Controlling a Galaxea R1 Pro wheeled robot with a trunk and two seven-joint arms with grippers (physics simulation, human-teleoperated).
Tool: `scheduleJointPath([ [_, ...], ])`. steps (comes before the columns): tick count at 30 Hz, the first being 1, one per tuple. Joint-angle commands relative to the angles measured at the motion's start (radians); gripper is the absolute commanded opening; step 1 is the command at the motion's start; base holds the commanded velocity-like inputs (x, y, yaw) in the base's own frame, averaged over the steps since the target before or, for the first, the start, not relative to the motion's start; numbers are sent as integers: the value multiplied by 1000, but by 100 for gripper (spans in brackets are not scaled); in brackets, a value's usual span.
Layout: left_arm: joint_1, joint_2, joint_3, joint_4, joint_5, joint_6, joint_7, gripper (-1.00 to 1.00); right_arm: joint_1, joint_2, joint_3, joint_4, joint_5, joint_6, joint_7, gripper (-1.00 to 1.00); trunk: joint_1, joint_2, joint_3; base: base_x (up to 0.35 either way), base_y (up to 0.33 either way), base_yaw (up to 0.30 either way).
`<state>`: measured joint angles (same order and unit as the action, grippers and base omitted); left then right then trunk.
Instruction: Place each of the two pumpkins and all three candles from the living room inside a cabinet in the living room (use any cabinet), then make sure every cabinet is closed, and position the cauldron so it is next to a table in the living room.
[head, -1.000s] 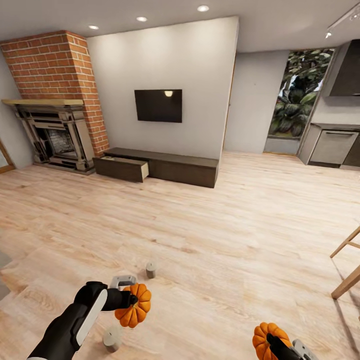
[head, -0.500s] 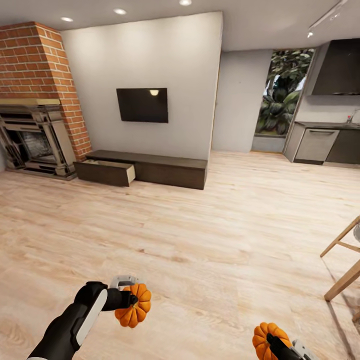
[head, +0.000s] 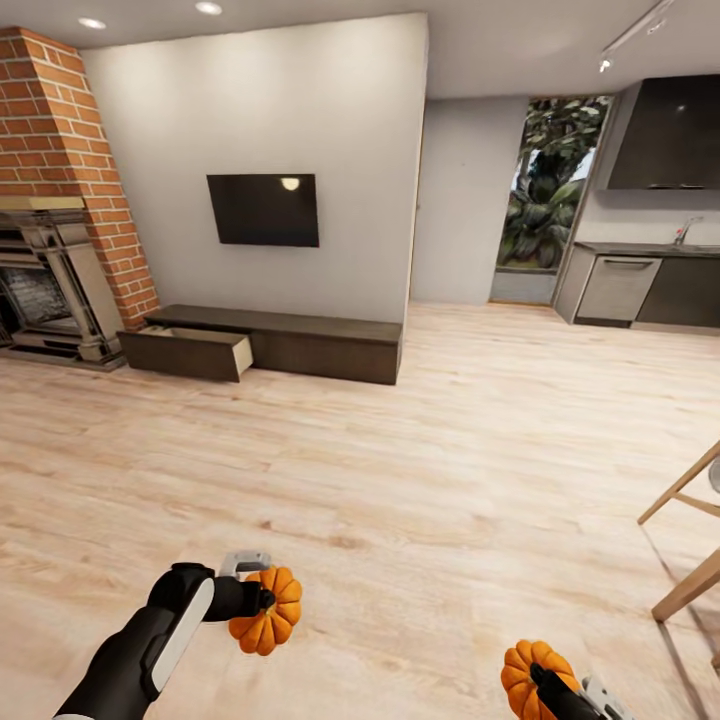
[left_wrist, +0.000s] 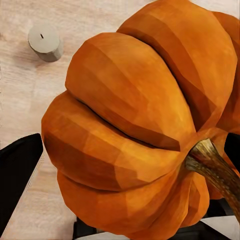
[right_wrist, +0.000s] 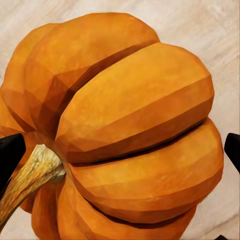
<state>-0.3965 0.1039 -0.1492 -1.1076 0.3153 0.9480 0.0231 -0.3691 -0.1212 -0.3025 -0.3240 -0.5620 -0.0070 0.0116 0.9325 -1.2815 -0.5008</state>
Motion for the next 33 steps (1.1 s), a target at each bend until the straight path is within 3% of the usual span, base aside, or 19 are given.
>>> scheduleJointPath([
  [1, -1, 1, -2, -1, 7, 3, 2, -100, -1, 0, -1, -1, -10, -1, -1, -100, 1, -1, -1, 320, 0, -1],
  [33, -1, -1, -3, 0, 7, 3, 4, -100, -1, -1, -1, 0, -11, 2, -1, -100, 1, -1, -1, 320, 0, -46],
])
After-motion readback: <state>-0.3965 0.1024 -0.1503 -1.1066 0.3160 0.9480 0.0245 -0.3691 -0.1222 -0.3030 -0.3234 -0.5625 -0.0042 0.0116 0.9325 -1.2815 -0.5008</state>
